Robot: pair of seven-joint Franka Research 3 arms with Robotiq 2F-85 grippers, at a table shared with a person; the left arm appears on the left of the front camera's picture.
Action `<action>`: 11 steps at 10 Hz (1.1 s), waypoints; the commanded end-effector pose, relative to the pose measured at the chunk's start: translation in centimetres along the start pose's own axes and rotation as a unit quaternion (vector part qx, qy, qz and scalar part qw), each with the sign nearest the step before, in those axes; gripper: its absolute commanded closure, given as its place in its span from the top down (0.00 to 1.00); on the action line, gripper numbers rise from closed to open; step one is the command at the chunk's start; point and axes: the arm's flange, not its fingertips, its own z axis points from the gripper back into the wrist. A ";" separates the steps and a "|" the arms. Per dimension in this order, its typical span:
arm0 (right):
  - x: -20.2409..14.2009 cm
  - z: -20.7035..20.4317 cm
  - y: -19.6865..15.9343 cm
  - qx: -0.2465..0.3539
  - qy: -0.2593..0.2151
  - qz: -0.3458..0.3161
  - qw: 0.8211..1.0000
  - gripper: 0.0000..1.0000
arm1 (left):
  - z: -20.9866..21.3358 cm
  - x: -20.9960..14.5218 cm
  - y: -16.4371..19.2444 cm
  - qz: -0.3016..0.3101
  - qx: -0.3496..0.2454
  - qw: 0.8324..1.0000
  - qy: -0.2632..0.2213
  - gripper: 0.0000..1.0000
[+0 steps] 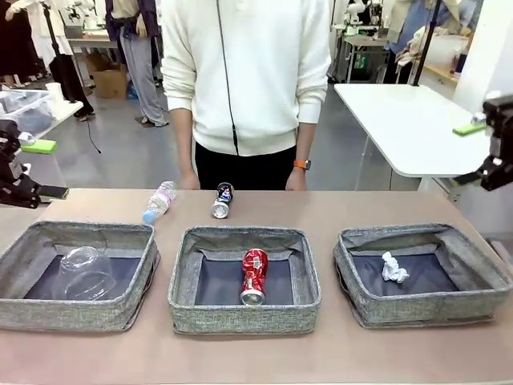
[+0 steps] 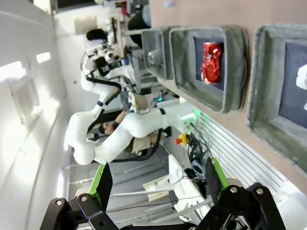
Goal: Sort the waste into the appropriate baskets.
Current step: Place the picked waste into the Fabric basket indicated by the person.
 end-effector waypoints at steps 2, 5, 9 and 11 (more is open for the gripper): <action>-7.2 -2.1 0.6 0.018 -0.015 0.009 1.000 1.00 | 1.1 1.4 1.2 0.026 0.016 0.999 -0.023 1.00; -11.5 -6.7 3.5 -0.115 -0.041 0.058 0.991 1.00 | 1.4 1.9 2.2 0.039 -0.005 0.998 -0.041 1.00; -9.1 -3.6 0.7 -0.028 0.002 0.028 0.999 1.00 | 1.4 1.2 2.3 0.029 0.013 0.999 -0.031 1.00; -9.1 -3.6 0.7 -0.028 0.002 0.028 0.999 1.00 | 1.4 1.2 2.3 0.029 0.013 0.999 -0.031 1.00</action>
